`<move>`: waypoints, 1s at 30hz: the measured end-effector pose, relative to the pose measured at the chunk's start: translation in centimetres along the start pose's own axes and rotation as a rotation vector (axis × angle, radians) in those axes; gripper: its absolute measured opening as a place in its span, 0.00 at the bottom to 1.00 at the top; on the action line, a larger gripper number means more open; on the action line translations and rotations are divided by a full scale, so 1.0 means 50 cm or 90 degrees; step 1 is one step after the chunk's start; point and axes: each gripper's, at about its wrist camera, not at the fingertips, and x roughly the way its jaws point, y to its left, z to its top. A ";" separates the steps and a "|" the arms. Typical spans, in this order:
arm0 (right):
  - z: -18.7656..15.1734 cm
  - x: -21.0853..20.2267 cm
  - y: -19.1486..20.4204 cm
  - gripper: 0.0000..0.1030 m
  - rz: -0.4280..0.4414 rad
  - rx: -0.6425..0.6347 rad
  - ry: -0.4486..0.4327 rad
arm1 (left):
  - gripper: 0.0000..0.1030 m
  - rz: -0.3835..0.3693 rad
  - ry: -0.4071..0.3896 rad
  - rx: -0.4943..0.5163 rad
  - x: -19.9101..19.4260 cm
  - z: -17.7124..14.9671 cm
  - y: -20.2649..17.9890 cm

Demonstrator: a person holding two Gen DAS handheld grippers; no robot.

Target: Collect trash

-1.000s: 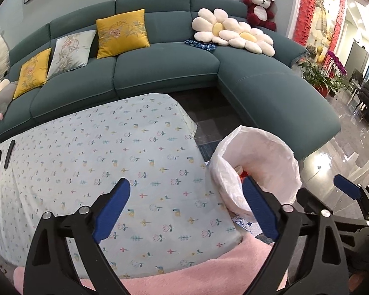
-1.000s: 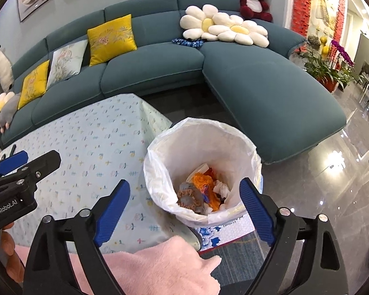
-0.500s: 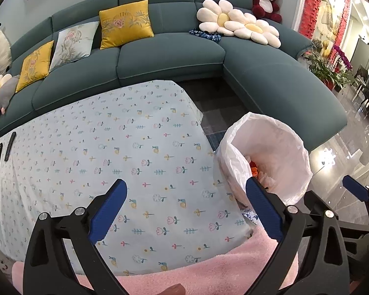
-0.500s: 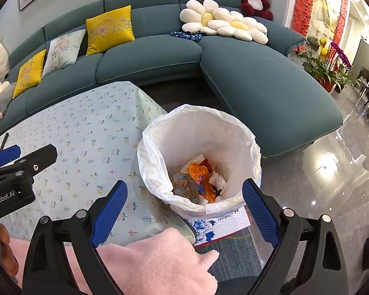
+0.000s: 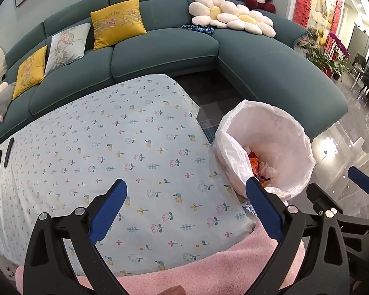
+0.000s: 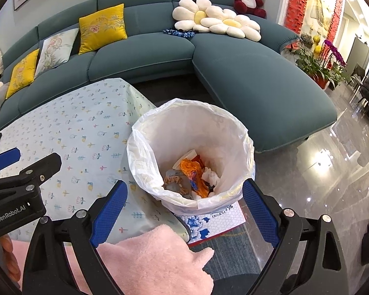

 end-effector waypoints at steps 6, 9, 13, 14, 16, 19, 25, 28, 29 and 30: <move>-0.003 0.003 -0.005 0.88 -0.004 0.003 0.002 | 0.90 -0.001 0.004 -0.006 0.002 -0.002 -0.004; -0.003 0.005 -0.008 0.88 -0.005 0.005 0.003 | 0.90 0.002 0.008 -0.006 0.002 -0.003 -0.005; -0.006 0.007 -0.011 0.88 -0.007 0.008 0.005 | 0.90 -0.002 0.008 -0.005 -0.001 -0.003 -0.009; -0.006 0.006 -0.011 0.88 -0.007 0.009 0.005 | 0.90 0.000 0.006 -0.004 -0.002 -0.004 -0.010; -0.007 0.008 -0.012 0.88 -0.009 0.009 0.005 | 0.90 0.004 0.002 -0.003 -0.005 -0.005 -0.012; -0.007 0.010 -0.012 0.88 -0.008 0.009 0.007 | 0.90 0.003 0.005 -0.005 -0.004 -0.007 -0.014; -0.012 0.014 -0.014 0.88 -0.010 0.011 0.010 | 0.90 0.007 0.007 0.000 -0.002 -0.012 -0.015; -0.016 0.018 -0.018 0.88 -0.013 0.010 0.014 | 0.90 0.009 0.009 0.002 0.000 -0.013 -0.016; -0.017 0.020 -0.019 0.88 -0.014 0.009 0.016 | 0.90 0.011 0.009 0.001 0.000 -0.013 -0.016; -0.018 0.021 -0.019 0.88 -0.014 0.010 0.018 | 0.90 0.014 0.008 0.001 0.000 -0.013 -0.017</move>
